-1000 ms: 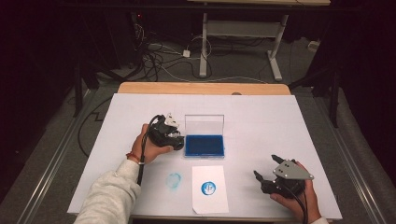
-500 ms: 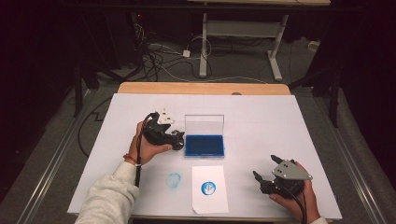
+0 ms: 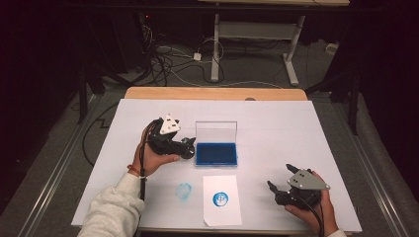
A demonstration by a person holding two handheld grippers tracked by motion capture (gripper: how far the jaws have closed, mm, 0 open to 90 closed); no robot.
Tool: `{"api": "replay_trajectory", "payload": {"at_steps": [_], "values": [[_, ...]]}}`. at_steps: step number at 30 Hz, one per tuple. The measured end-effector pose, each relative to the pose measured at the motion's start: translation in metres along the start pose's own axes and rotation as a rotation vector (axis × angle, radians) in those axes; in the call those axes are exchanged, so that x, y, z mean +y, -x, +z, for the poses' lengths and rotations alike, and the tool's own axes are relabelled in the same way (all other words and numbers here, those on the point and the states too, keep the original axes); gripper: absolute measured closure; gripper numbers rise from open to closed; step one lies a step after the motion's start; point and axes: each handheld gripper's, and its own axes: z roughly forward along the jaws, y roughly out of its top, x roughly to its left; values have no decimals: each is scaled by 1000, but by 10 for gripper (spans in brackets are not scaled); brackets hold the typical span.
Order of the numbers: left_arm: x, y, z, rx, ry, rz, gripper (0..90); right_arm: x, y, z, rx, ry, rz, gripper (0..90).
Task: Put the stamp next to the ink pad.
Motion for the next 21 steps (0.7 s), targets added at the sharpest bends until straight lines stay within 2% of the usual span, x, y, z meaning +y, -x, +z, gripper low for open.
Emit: {"api": "replay_trajectory", "payload": {"at_steps": [3, 8, 17, 19, 21], "values": [[0, 4, -3, 13, 6, 30, 163, 0, 0, -1, 4, 5, -3, 199], [1, 11, -6, 17, 12, 58, 163, 0, 1, -1, 3, 8, -1, 199], [5, 27, -16, 1, 43, 117, 163, 1, 1, -3, 2, 13, -5, 198], [5, 30, -18, 11, 52, 127, 163, 1, 0, -3, 2, 16, -6, 199], [5, 31, -21, 4, 58, 124, 163, 2, 0, -3, 2, 17, -6, 198]]}}
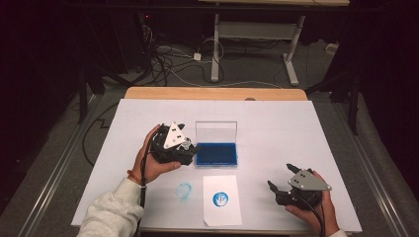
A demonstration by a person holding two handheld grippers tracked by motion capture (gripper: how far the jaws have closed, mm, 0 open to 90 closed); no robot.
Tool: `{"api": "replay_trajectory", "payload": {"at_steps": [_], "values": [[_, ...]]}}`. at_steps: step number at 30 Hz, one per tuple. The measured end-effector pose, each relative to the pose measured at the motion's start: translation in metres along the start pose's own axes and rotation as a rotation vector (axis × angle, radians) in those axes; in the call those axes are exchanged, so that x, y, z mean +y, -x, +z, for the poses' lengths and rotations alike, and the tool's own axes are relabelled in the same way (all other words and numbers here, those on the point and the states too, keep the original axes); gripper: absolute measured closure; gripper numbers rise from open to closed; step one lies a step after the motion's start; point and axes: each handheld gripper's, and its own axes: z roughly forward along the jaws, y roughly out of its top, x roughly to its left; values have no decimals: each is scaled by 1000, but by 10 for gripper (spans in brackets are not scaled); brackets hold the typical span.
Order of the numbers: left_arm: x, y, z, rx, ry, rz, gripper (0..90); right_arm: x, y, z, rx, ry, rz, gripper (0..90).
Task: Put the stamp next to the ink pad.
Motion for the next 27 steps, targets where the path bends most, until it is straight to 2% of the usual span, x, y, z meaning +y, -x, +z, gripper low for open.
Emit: {"api": "replay_trajectory", "payload": {"at_steps": [6, 11, 27], "values": [[0, 5, -8, 0, 22, 20, 163, 0, 0, 0, 1, -1, 3, 199], [0, 8, -14, -9, 33, 21, 163, 1, 0, -1, -1, 10, 1, 199], [-9, 18, -32, 18, 46, 52, 163, 3, -4, -1, -4, 4, -9, 199]]}}
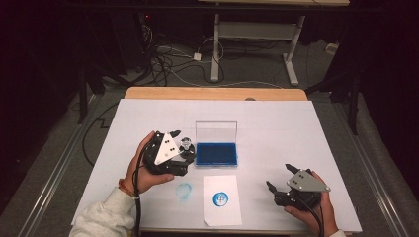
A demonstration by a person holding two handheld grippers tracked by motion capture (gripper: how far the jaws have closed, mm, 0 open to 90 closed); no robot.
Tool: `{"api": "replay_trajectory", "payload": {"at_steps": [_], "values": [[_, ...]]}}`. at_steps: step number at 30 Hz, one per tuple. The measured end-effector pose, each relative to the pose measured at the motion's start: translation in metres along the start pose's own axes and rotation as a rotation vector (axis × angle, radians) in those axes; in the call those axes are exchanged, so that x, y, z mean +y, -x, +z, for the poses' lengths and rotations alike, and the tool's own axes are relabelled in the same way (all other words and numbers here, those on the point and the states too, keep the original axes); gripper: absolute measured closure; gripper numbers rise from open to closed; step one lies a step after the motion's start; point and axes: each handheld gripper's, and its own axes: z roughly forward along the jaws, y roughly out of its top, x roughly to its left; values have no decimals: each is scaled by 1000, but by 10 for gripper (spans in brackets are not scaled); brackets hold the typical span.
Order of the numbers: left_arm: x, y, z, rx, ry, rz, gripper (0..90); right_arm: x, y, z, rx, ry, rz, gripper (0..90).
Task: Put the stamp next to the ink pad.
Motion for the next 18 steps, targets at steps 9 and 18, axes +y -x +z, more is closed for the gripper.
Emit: {"api": "replay_trajectory", "payload": {"at_steps": [9, 18], "values": [[-10, 5, -11, 28, -2, 10, 163, 0, 1, -2, -1, 9, 4, 199], [-21, 11, -17, 59, -1, 18, 162, 1, 0, -3, -3, 11, -3, 199]]}}
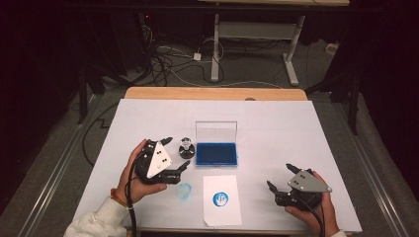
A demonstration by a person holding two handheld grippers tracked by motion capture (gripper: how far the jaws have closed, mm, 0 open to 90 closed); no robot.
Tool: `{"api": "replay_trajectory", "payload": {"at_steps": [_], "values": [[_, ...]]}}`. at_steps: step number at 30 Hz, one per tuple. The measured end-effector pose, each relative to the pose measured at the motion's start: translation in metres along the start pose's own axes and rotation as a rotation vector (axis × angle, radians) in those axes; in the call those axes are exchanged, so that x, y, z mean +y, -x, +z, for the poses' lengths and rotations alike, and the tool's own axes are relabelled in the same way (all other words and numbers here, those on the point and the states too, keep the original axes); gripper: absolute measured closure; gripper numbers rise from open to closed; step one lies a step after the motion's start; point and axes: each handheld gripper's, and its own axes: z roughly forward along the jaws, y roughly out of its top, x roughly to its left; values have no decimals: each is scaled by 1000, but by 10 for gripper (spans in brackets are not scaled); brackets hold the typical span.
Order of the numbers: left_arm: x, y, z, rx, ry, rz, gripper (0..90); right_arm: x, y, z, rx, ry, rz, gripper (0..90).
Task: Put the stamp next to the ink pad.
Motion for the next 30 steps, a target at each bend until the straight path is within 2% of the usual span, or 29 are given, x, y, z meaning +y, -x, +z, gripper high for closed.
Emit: {"api": "replay_trajectory", "payload": {"at_steps": [10, 24, 27, 30], "values": [[-18, 6, -6, 21, -10, 0, 163, 1, -1, -1, 1, 7, -3, 199], [-47, 7, -10, 15, -74, -19, 162, 0, -1, 0, -3, 6, 3, 198], [-52, 7, -12, 21, -89, -6, 162, 0, -1, 0, -2, 6, -1, 198], [-57, 5, -14, 27, -90, -25, 162, 0, -2, 1, -2, 5, 1, 198]]}}
